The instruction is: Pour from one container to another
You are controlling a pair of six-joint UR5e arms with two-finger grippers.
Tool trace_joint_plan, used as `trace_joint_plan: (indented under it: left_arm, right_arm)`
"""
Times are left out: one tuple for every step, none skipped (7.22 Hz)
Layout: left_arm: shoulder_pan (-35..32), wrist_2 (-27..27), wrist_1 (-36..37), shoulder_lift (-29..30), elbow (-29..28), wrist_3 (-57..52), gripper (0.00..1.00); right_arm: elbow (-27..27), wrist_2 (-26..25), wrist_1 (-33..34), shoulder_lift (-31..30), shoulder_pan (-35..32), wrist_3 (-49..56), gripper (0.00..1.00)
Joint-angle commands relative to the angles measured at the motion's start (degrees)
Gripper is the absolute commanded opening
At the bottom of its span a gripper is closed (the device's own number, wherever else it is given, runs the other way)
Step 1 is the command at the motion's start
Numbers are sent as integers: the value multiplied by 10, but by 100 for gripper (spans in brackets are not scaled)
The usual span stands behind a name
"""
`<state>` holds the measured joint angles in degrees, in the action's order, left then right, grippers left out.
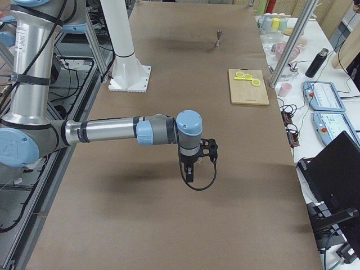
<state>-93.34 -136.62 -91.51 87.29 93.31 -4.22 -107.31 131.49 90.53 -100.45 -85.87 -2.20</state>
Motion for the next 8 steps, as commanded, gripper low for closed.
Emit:
trace_joint_plan:
  left_arm:
    - [0,0,-17,5,-1,0,98]
    - [0,1,-17,12,-1,10,98]
    - [-1,1,-30,17,0,35,98]
    - [0,1,-45,24,0,54,98]
    - [0,1,-47,26,5,75,98]
    - [0,1,-68,25,13,110,98]
    - [0,1,-84,25,13,126,98]
    - [0,2,-89,26,18,149,98]
  right_arm:
    - [0,0,0,0,0,0,100]
    - [0,0,0,0,0,0,100]
    - [0,0,0,0,0,0,100]
    - [0,0,0,0,0,0,100]
    - [0,0,0,-1,0,0,100]
    - [0,0,1,-1,0,0,100]
    - [0,2,0,-1,1,0,100]
    - [-1,3,-2,1,1,1,100]
